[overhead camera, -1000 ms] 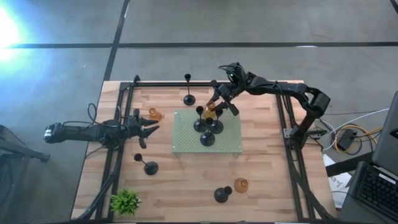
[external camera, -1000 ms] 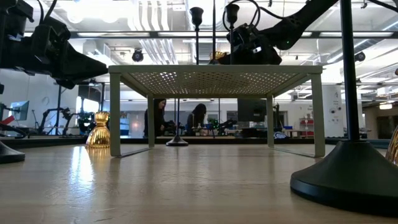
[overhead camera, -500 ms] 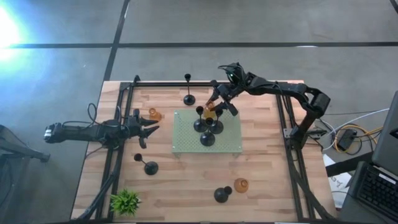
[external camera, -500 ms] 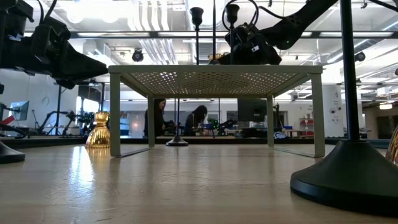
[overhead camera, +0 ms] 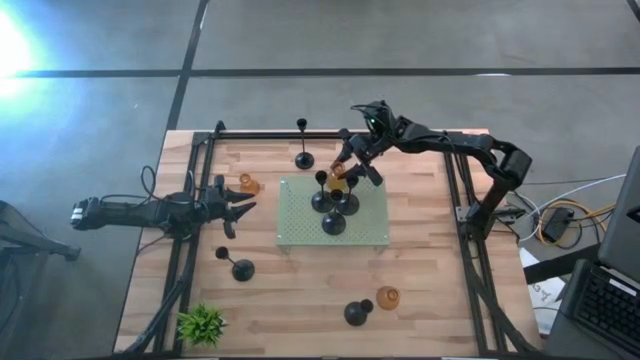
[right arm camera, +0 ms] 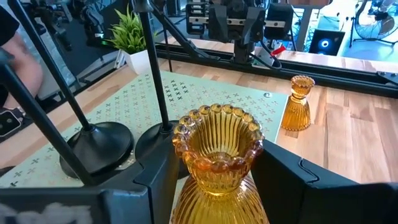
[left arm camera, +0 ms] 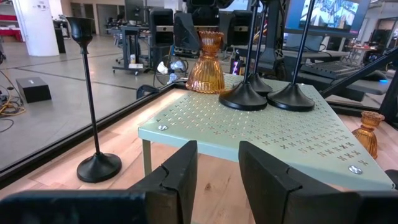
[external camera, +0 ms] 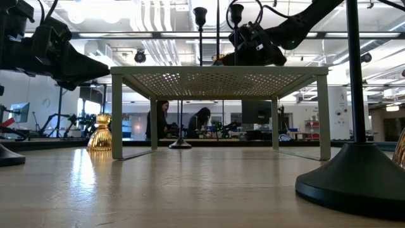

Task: Pick & Place candle stick holders
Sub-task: Put the yellow glass on the shelf

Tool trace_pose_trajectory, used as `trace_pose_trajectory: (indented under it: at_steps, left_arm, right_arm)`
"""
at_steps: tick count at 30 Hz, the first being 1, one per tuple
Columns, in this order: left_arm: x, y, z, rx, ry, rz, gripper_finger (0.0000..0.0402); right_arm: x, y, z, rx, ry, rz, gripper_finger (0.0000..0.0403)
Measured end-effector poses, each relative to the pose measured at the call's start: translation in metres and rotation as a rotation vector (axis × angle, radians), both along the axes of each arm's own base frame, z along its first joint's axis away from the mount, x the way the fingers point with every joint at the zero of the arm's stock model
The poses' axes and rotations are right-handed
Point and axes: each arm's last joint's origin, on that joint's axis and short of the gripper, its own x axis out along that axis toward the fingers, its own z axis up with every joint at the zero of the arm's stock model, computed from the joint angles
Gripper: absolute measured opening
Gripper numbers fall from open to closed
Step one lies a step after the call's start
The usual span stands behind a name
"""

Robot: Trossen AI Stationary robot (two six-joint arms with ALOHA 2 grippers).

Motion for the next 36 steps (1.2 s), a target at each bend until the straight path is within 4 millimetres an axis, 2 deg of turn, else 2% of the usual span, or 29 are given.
trace_pose_trajectory:
  at_steps: [18, 30, 36]
  left_arm:
    - [0.0, 0.0, 0.0, 0.0, 0.0, -0.001, 0.0122]
    - [0.0, 0.0, 0.0, 0.0, 0.0, -0.001, 0.0122]
    - [0.0, 0.0, 0.0, 0.0, 0.0, -0.001, 0.0122]
  right_arm:
    - [-0.003, 0.005, 0.011, -0.013, 0.01, -0.053, 0.0251]
    - [-0.012, 0.011, 0.025, -0.01, 0.017, -0.052, 0.0254]
    - [-0.024, 0.014, 0.037, -0.094, 0.042, -0.121, 0.0255]
